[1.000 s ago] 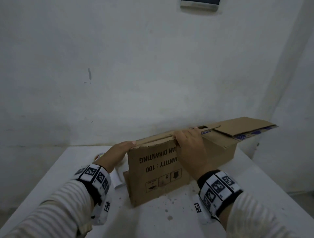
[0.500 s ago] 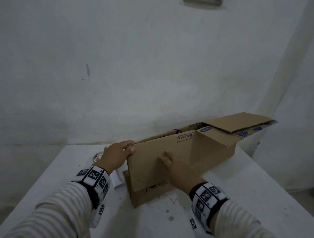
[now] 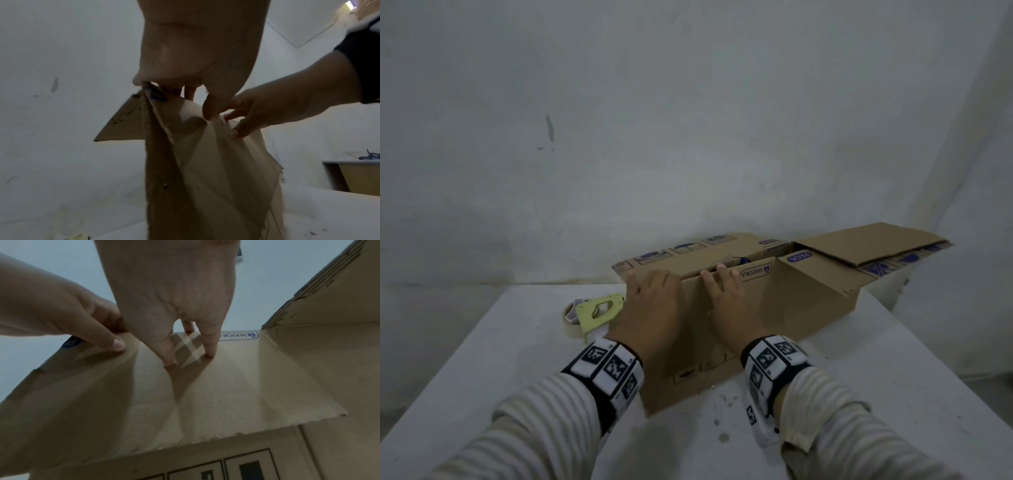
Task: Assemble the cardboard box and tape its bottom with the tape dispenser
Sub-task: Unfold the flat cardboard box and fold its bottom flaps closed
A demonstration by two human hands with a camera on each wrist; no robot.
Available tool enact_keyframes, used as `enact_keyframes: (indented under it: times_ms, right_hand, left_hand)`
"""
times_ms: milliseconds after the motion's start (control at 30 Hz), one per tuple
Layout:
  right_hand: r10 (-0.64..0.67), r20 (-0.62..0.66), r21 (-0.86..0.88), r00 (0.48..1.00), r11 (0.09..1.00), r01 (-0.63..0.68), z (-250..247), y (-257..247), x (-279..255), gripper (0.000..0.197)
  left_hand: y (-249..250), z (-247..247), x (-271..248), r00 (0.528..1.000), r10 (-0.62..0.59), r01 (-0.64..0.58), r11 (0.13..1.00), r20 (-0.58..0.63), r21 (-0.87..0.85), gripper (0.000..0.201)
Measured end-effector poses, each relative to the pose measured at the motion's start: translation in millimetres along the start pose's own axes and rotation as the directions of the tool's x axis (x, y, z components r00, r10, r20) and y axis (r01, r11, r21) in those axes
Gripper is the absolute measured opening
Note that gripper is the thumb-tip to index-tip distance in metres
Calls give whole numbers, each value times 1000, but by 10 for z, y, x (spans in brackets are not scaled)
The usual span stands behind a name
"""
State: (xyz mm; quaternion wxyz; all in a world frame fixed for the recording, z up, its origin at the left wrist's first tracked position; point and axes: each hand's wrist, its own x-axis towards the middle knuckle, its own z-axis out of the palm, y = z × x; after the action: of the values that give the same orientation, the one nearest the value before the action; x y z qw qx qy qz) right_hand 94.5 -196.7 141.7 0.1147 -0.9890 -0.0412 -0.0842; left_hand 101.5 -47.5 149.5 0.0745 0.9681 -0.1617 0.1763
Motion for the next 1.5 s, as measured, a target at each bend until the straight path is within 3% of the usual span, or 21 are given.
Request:
enact_keyframes:
  times_ms: [167,233,367,467,567,667,733,833,933,1033,1166,1233,1333,1400,1500]
  right_hand:
    - [-50,107,71,993,997,43,-183,169,-39,66]
    - [-32,56,31,998,999,30,-284,295,-73,61]
    - [148,-120,-74,982,985,-157,-504,696,-154,56]
    - [273,-49,-62,961,959,-276,-593,1047,-156,57]
    - [346,100,111,933,928,-356,-553,1402,-130,56]
    - [299,201,258,933,903,-345,-452,1692,-112,65]
    - [251,209,252,945,920,-300,-414,1854,-106,70]
    - [149,235,222,960,954,-202,-414,2031,-100,68]
    - [63,271,236,961,963,-129,-441,2163,-77,67]
    - [2,300,262,954,961,-85,-436,2275,-33,74]
    - [-58,230,317,971,948,-18,-394,2491,-25,73]
    - [14,195,370,981,925,-87,-435,2594,2,68]
    - [189,125,278,974,936,-217,-562,2716,132,50]
    - [231,9,303,973,927,-223,-625,2813,259,53]
    - [182,-209,394,961,915,-88,-717,2922,486,62]
  left_hand:
    - [212,108,119,996,-77,77,997,-42,-6,45]
    - [233,108,149,995,-101,101,995,-13,15,51]
    - [295,98,228,981,-180,176,983,68,56,59]
    - [411,142,299,961,-271,267,961,61,73,56]
    - [655,189,388,925,-375,371,927,63,58,55]
    - [846,216,518,899,-433,431,902,72,33,54]
    - [960,235,627,893,-443,444,896,84,11,50]
    - [1202,320,786,928,-364,364,931,73,11,41]
    - [1568,445,958,960,-262,261,965,93,30,54]
    - [1908,542,1153,957,-268,268,963,110,18,67]
    - [2088,622,1335,937,-342,342,940,68,14,71]
    - [2058,661,1382,934,-354,353,935,45,11,69]
    - [1997,722,1413,947,-322,322,947,6,-1,60]
    - [1961,763,1413,956,-294,294,956,-20,-19,56]
    - [1907,813,1408,963,-269,267,962,-34,-52,58]
